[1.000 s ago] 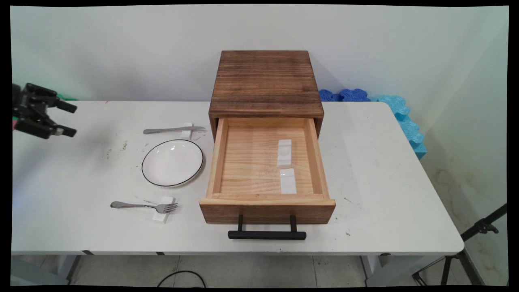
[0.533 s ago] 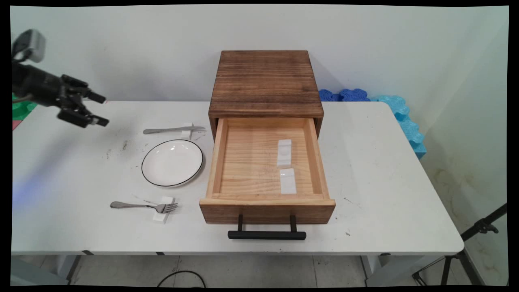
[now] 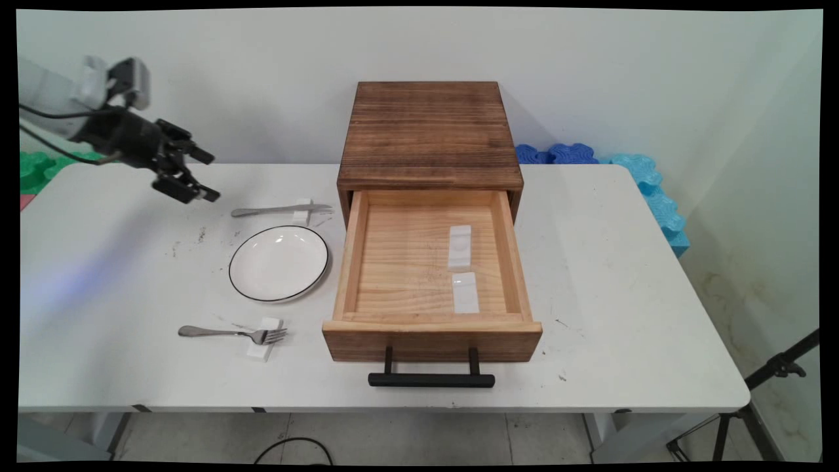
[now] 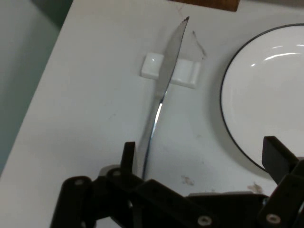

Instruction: Pick up the knife from the left of the white plate

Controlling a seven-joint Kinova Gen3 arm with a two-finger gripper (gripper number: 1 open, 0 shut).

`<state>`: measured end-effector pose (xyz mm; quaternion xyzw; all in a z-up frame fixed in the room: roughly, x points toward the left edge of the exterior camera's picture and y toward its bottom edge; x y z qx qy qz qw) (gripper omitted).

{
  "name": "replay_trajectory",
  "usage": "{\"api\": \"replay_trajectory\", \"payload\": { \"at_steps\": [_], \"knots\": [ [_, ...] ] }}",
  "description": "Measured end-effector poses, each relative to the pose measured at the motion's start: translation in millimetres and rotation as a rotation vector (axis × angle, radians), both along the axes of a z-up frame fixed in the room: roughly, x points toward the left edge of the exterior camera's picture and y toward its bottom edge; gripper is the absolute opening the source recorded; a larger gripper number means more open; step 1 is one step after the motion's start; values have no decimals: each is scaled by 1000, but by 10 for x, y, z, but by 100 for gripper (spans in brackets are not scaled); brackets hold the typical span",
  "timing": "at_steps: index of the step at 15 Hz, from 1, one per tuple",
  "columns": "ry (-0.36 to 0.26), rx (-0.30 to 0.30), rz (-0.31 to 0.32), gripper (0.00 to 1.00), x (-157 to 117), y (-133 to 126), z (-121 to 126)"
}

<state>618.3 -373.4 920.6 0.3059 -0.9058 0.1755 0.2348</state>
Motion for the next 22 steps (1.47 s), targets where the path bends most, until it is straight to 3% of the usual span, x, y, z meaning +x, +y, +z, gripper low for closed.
{"api": "replay_trajectory", "payload": {
  "at_steps": [11,22],
  "knots": [
    [-189,52,-171,100,-402,-852,-501],
    [-275,105,-292,100,-621,-1315,-804]
  ]
}}
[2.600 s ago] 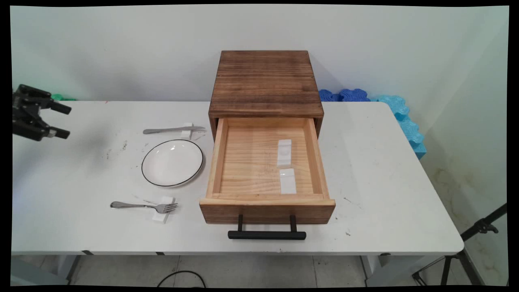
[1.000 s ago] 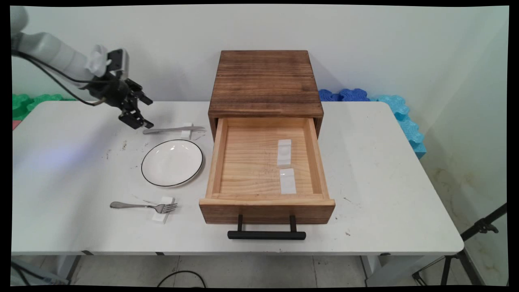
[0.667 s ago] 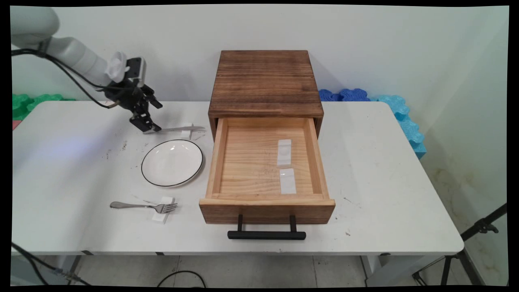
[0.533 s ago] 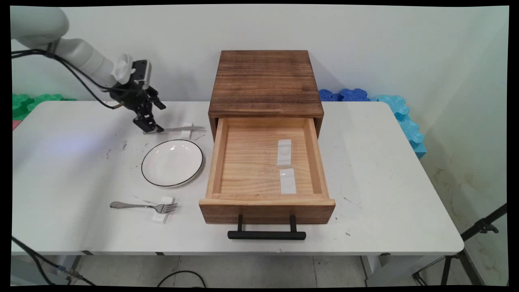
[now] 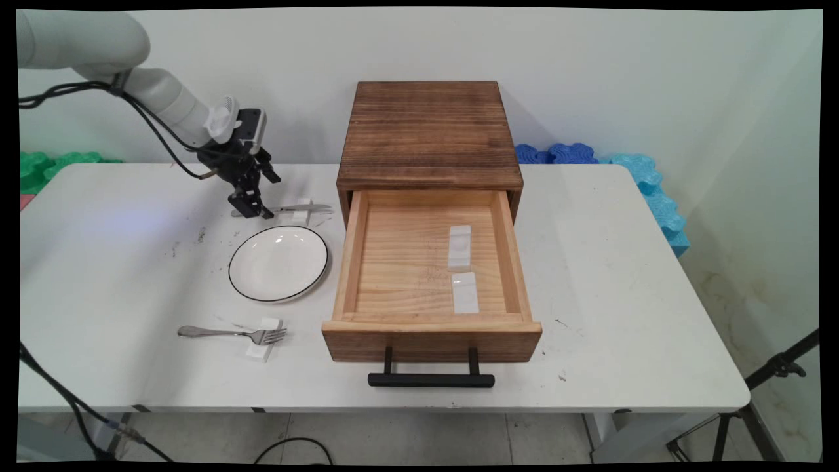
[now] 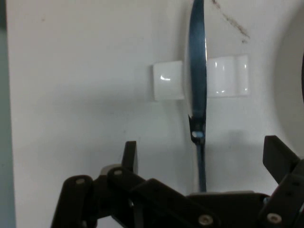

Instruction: Pick up the knife from the left of the white plate

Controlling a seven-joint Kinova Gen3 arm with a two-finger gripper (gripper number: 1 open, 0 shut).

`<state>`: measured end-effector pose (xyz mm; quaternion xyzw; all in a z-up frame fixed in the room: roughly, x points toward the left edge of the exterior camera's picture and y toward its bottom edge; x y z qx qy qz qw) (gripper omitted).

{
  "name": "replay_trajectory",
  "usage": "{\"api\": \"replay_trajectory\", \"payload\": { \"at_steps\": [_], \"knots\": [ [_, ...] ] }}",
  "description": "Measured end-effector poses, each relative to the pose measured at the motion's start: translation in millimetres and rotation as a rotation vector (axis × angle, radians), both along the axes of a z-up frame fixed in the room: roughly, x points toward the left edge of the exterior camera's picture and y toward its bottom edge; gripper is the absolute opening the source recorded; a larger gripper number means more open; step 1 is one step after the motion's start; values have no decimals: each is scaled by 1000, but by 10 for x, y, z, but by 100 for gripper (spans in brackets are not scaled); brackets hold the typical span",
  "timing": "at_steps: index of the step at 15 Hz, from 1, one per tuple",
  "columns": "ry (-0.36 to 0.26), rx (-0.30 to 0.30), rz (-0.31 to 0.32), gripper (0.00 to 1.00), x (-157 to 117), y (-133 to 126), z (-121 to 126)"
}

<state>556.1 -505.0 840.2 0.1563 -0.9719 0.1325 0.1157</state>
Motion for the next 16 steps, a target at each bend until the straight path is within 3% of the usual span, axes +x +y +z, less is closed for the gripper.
{"api": "replay_trajectory", "payload": {
  "at_steps": [16],
  "knots": [
    [-38,39,-40,100,-59,-248,-171]
  ]
}}
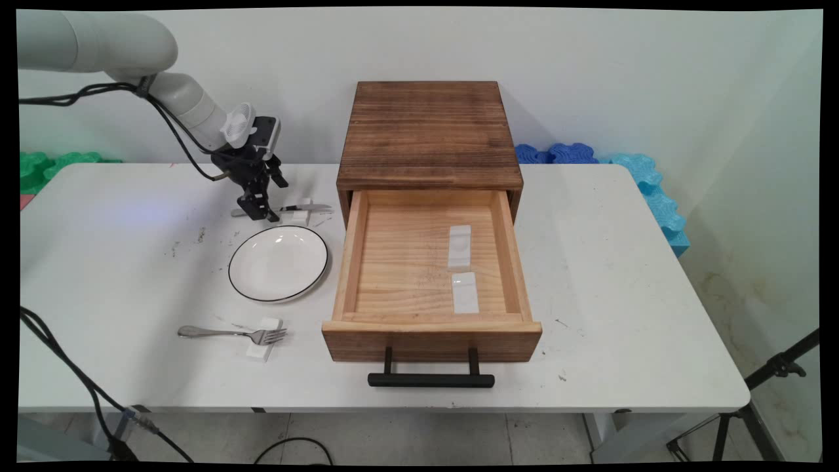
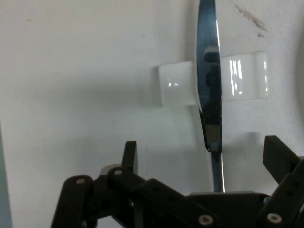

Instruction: Pick up the knife from the left of the white plate

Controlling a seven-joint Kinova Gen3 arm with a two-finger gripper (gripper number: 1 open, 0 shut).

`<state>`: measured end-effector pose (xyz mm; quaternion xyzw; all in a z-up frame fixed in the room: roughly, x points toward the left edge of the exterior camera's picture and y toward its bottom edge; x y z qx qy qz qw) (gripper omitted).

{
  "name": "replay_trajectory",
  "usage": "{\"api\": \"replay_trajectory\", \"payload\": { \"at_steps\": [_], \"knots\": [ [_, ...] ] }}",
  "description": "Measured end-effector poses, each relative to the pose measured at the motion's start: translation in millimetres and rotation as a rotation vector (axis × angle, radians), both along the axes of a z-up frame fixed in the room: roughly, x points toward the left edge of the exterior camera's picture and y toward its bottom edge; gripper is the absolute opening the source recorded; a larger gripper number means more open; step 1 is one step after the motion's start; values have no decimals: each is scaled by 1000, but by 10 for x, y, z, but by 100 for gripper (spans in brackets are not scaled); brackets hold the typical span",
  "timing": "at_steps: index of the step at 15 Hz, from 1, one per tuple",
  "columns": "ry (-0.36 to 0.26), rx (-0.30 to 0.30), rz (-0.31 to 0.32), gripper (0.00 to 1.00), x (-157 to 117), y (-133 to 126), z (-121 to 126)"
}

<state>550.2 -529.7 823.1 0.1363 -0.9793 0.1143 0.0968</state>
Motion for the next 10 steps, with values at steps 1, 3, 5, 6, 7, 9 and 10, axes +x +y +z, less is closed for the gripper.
{"api": "replay_trajectory", "payload": {
  "at_steps": [1,3,5,6,7,9,10],
  "knots": [
    [-1,1,-1,100,2,-7,-7],
    [-3,4,-2,100,4,-18,-18],
    [-4,7,-3,100,5,-21,-29],
    [-5,8,-3,100,5,-23,-33],
    [-5,8,-3,0,6,-25,-36],
    [-6,9,-4,0,8,-29,-43],
    [-7,10,-4,0,8,-29,-44]
  ]
}}
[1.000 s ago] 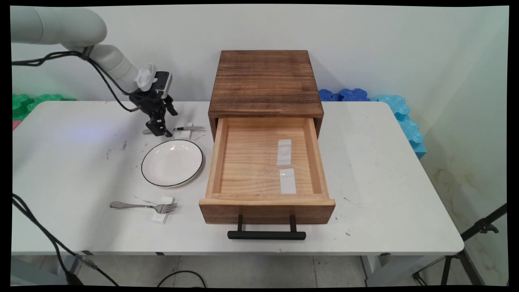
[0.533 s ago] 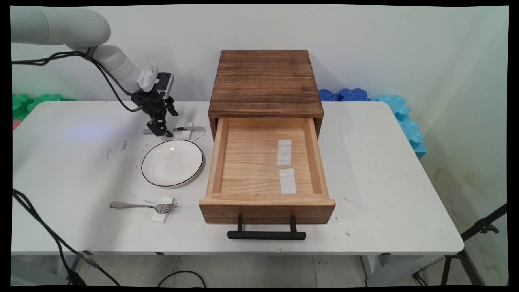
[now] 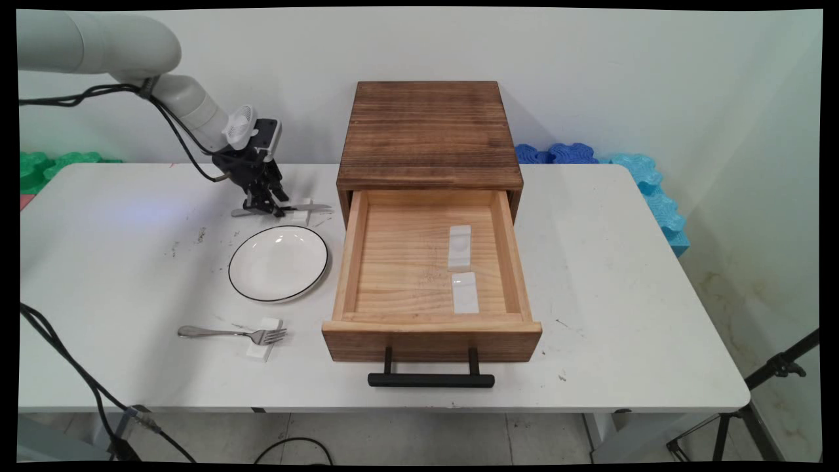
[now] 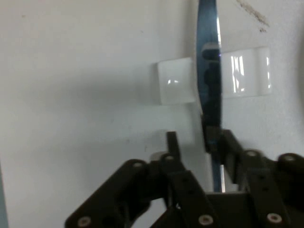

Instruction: Pick up the knife from the left of the white plate, then place the picked object into the drawer

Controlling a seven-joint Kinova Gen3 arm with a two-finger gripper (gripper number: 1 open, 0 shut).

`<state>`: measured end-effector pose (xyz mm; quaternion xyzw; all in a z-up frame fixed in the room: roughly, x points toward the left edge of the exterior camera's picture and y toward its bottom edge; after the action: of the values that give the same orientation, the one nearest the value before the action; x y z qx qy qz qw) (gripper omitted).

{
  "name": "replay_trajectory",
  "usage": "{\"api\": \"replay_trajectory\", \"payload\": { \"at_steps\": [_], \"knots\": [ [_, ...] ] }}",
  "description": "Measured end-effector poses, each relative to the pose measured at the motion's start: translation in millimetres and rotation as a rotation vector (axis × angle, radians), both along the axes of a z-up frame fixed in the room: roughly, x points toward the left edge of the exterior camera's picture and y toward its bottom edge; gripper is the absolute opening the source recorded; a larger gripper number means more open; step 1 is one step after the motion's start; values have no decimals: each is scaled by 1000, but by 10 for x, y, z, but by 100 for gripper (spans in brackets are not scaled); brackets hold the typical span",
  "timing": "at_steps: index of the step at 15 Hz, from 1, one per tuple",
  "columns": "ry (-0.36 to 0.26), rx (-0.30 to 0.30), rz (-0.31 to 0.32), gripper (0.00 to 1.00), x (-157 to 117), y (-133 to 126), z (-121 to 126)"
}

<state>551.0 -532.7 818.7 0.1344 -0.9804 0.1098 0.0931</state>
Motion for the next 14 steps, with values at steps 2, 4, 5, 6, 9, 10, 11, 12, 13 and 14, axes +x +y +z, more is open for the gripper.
{"api": "replay_trajectory", "payload": {
  "at_steps": [2,4,5,6,9,10,11,12,13,14],
  "knots": [
    [-1,1,0,0,-1,2,-2],
    [-1,2,0,0,-3,10,-2],
    [-1,3,0,0,-5,16,0],
    [-1,4,0,0,-6,24,1],
    [2,5,5,0,-8,54,17],
    [4,3,8,0,-8,64,32],
    [7,2,12,0,-9,73,48],
    [10,-2,19,0,-6,89,81],
    [13,-5,25,0,-4,102,109],
    [16,-10,32,0,-2,120,149]
  ]
}}
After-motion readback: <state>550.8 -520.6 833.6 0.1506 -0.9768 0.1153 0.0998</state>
